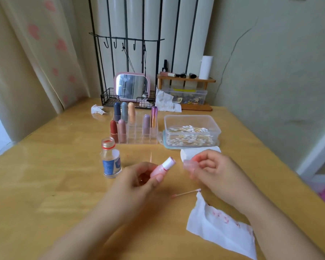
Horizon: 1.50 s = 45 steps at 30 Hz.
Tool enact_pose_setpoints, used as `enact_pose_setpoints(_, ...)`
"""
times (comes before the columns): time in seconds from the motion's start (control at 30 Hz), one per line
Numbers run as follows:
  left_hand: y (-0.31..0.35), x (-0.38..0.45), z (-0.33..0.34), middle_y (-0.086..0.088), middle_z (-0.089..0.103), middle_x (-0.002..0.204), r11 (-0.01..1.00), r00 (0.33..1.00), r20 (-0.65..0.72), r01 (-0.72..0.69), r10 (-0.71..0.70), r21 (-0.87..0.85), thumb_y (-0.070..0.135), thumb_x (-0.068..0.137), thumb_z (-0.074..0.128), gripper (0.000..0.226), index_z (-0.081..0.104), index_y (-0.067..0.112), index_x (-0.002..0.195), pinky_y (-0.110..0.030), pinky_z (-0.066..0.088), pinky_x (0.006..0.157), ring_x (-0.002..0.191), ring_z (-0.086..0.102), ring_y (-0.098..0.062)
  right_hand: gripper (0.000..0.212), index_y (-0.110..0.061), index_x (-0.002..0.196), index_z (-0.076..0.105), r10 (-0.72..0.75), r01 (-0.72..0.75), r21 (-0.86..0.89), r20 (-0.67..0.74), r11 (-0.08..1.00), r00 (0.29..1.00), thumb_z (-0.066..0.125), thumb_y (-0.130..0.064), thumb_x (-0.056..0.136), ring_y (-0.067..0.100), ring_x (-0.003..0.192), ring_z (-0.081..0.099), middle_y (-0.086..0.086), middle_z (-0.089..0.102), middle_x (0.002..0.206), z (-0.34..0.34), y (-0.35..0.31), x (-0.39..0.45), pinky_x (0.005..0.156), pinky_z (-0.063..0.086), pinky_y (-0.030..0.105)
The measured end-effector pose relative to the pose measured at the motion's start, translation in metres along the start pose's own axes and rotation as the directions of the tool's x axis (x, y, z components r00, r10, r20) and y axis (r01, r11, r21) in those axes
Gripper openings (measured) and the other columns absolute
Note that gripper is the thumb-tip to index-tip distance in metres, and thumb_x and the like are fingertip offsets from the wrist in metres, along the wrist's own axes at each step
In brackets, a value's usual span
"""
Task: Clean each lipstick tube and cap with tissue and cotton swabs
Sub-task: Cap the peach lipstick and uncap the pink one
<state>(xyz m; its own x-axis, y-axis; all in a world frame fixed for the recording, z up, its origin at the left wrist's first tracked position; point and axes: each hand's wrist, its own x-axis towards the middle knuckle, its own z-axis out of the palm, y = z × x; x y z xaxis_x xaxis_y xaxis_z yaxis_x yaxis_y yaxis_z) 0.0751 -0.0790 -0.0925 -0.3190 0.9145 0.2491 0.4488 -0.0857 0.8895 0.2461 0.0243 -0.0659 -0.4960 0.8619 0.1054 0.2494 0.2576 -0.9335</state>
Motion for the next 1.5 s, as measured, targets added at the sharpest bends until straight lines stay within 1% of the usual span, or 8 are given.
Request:
enact_pose_setpoints(0.23,-0.005,0.005,-0.002,0.0,0.067,0.072,0.931,0.986,-0.012,0.154,-0.167,-0.332,0.033,0.079,0.061,0.028,0.066,0.01,0.095,-0.039,0.05,0.087,0.07,0.061,-0.01,0.022,-0.025,0.099,0.067,-0.138,0.18,-0.575,0.116,0.798,0.984,0.063,-0.042,0.087,0.001,0.095,0.046,-0.016,0.051,0.091,0.019,0.027,0.01,0.075,0.032,0.002)
enact_pose_setpoints(0.5,0.001,0.001,0.002,-0.009,0.068,0.08,0.783,0.973,0.101,0.229,-0.209,-0.578,0.03,0.076,0.053,0.04,0.063,-0.002,0.098,-0.031,0.056,0.078,0.079,0.065,-0.024,0.037,-0.027,0.122,0.063,-0.111,0.193,-0.659,0.164,0.727,0.98,0.059,-0.043,0.089,0.002,0.094,0.038,-0.018,0.037,0.083,0.018,0.028,0.011,0.073,0.03,0.006)
enact_pose_setpoints(0.73,0.017,-0.006,0.005,-0.012,0.057,0.066,0.557,0.933,0.294,0.36,-0.208,-0.749,0.022,0.084,0.048,0.034,0.062,-0.008,0.093,-0.031,0.056,0.063,0.056,0.053,-0.018,0.02,-0.03,0.108,0.065,-0.179,0.174,-0.164,-0.021,0.971,0.984,0.059,-0.03,0.089,0.006,0.077,0.054,-0.008,0.061,0.09,0.007,-0.001,-0.005,0.072,0.039,0.004)
enact_pose_setpoints(0.83,0.019,-0.006,0.006,-0.012,0.055,0.065,0.459,0.91,0.381,0.413,-0.167,-0.787,0.022,0.088,0.058,0.03,0.067,-0.006,0.087,-0.033,0.055,0.062,0.052,0.049,-0.018,0.032,-0.03,0.109,0.065,-0.156,0.151,0.079,0.073,0.985,0.985,0.052,-0.038,0.08,-0.008,0.068,0.056,-0.026,0.063,0.073,0.002,-0.015,-0.013,0.063,0.04,0.004)
enact_pose_setpoints(0.93,0.016,-0.007,0.005,-0.009,0.055,0.066,0.407,0.889,0.455,0.435,-0.053,-0.803,0.027,0.082,0.06,0.031,0.071,-0.002,0.086,-0.035,0.054,0.066,0.052,0.048,-0.016,0.038,-0.022,0.112,0.066,-0.172,0.136,0.214,0.163,0.967,0.971,0.056,-0.032,0.077,-0.006,0.063,0.05,-0.018,0.054,0.07,0.003,-0.019,-0.016,0.062,0.041,0.007)
enact_pose_setpoints(1.07,0.01,-0.006,0.006,-0.006,0.055,0.07,0.406,0.861,0.502,0.432,0.08,-0.805,0.027,0.089,0.058,0.03,0.07,0.0,0.094,-0.035,0.053,0.072,0.057,0.049,-0.014,0.043,-0.02,0.111,0.07,-0.198,0.096,0.344,0.275,0.934,0.941,0.069,-0.044,0.076,0.013,0.078,0.058,0.016,0.052,0.081,0.009,-0.016,-0.017,0.069,0.051,0.02)
enact_pose_setpoints(1.3,0.005,-0.007,0.01,-0.002,0.056,0.073,0.492,0.812,0.553,0.41,0.187,-0.768,0.037,0.088,0.062,0.036,0.068,0.004,0.102,-0.034,0.051,0.077,0.061,0.051,-0.012,0.042,-0.027,0.102,0.072,-0.247,0.131,0.377,0.276,0.917,0.929,0.072,-0.054,0.07,0.014,0.069,0.062,0.001,0.061,0.07,0.014,-0.018,-0.021,0.07,0.054,0.034)
enact_pose_setpoints(1.5,0.013,-0.01,0.006,-0.003,0.062,0.079,0.598,0.884,0.437,0.262,0.166,-0.757,0.037,0.079,0.072,0.028,0.07,0.012,0.091,-0.03,0.051,0.081,0.07,0.057,-0.012,0.032,-0.02,0.089,0.074,-0.285,0.194,0.399,0.183,0.896,0.941,0.07,-0.044,0.07,0.015,0.065,0.065,0.002,0.067,0.075,0.015,-0.026,-0.026,0.062,0.054,0.032)
